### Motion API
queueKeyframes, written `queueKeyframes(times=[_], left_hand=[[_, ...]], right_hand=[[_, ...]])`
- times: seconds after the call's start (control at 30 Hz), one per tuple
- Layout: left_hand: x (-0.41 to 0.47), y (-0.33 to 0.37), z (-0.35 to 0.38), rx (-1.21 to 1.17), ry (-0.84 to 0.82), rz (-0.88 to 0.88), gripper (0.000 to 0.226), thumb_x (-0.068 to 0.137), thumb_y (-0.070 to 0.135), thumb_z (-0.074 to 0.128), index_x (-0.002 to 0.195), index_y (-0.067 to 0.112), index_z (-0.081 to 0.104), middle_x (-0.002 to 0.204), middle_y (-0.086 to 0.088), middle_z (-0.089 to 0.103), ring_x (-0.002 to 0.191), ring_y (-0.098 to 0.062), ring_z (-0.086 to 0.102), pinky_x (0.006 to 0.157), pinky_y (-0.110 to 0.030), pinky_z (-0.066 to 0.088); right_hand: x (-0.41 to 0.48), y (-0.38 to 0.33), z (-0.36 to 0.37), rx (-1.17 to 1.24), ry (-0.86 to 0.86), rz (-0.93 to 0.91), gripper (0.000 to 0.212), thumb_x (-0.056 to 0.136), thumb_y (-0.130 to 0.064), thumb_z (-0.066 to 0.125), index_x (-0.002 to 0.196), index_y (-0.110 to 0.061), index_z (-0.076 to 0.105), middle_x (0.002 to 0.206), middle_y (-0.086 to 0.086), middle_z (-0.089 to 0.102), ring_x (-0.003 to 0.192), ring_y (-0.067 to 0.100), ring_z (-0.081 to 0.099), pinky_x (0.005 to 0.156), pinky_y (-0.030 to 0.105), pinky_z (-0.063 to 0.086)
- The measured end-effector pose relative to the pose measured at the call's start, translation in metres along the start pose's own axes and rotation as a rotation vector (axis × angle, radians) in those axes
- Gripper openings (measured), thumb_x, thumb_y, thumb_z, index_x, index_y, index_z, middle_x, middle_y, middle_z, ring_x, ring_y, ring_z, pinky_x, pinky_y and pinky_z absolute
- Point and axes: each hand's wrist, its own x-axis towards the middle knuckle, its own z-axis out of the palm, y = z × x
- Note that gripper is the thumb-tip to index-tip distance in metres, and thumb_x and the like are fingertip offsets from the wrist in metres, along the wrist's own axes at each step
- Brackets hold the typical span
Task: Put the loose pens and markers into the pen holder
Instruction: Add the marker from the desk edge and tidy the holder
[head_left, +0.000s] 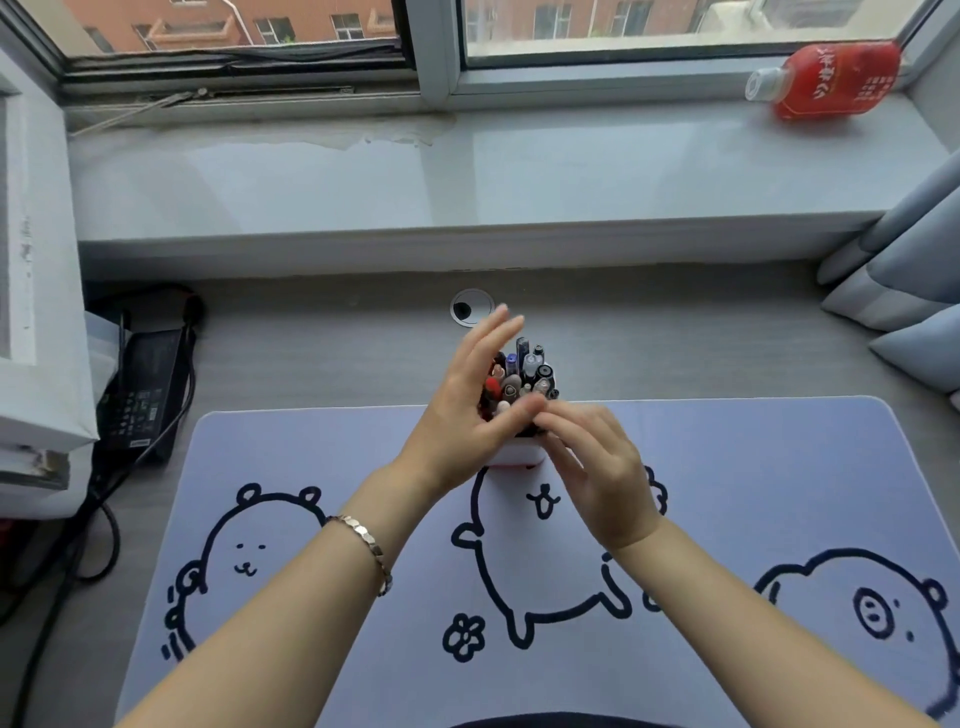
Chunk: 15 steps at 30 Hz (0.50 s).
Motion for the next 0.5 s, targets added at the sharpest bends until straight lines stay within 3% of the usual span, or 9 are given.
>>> queueKeyframes(times=[0.1,0.17,0.23,0.3,0.37,0.43,0.5], left_hand=[[-0.017,-0.01,-0.002,0.055,0.005,-0.031,0.103,0.062,0.041,0.076,0.139,0.032,0.009,0.148,0.007,0.013,0.14,-0.005,0.013,0.107,-0.007,0.014],[-0.026,-0.017,0.001,0.059,-0.031,-0.124,0.113,0.059,0.032,0.082,0.137,0.041,0.002,0.143,0.019,0.017,0.136,-0.002,0.019,0.103,-0.007,0.022],[-0.028,-0.021,0.005,0.021,-0.016,-0.228,0.117,0.059,0.023,0.084,0.133,0.052,-0.001,0.137,0.019,0.029,0.131,-0.005,0.031,0.102,-0.018,0.032],[-0.023,-0.02,0.01,-0.009,0.042,-0.275,0.119,0.057,0.02,0.086,0.132,0.057,0.001,0.134,0.009,0.039,0.127,-0.011,0.04,0.101,-0.029,0.037],[-0.018,-0.015,0.013,-0.006,0.074,-0.277,0.119,0.053,0.019,0.088,0.132,0.056,0.008,0.13,0.005,0.045,0.12,-0.012,0.047,0.096,-0.026,0.04],[-0.014,-0.013,0.014,-0.009,0.097,-0.276,0.111,0.05,0.019,0.089,0.132,0.05,0.021,0.123,0.008,0.049,0.11,-0.01,0.051,0.087,-0.015,0.04],[-0.008,-0.012,0.004,-0.057,0.116,-0.282,0.104,0.049,0.018,0.089,0.128,0.049,0.029,0.121,0.006,0.052,0.107,-0.011,0.054,0.089,-0.02,0.044]], right_hand=[[-0.011,-0.003,0.007,-0.11,0.01,0.051,0.026,0.094,-0.015,0.048,0.117,-0.006,0.056,0.127,0.008,0.051,0.11,0.023,0.045,0.098,0.03,0.039],[-0.013,-0.009,0.009,-0.103,-0.059,0.12,0.032,0.091,-0.01,0.046,0.122,-0.009,0.051,0.133,0.006,0.043,0.12,0.024,0.038,0.102,0.034,0.036],[-0.005,-0.012,0.0,0.013,-0.153,0.205,0.038,0.086,-0.008,0.046,0.122,-0.013,0.053,0.133,0.003,0.043,0.121,0.02,0.038,0.1,0.026,0.036],[0.012,-0.012,-0.017,0.154,-0.184,0.299,0.033,0.084,-0.005,0.046,0.112,-0.011,0.063,0.121,0.002,0.05,0.11,0.013,0.045,0.092,0.012,0.037],[0.028,-0.006,-0.034,0.158,-0.167,0.379,0.031,0.083,0.003,0.046,0.102,-0.008,0.068,0.102,0.001,0.058,0.094,0.003,0.052,0.086,0.004,0.038],[0.042,0.005,-0.046,0.116,-0.254,0.503,0.03,0.086,0.005,0.046,0.099,-0.011,0.067,0.089,-0.002,0.063,0.082,0.001,0.056,0.077,0.004,0.042],[0.05,0.017,-0.049,0.072,-0.446,0.618,0.027,0.088,0.0,0.046,0.101,-0.014,0.066,0.085,-0.002,0.065,0.079,0.006,0.058,0.071,0.01,0.042]])
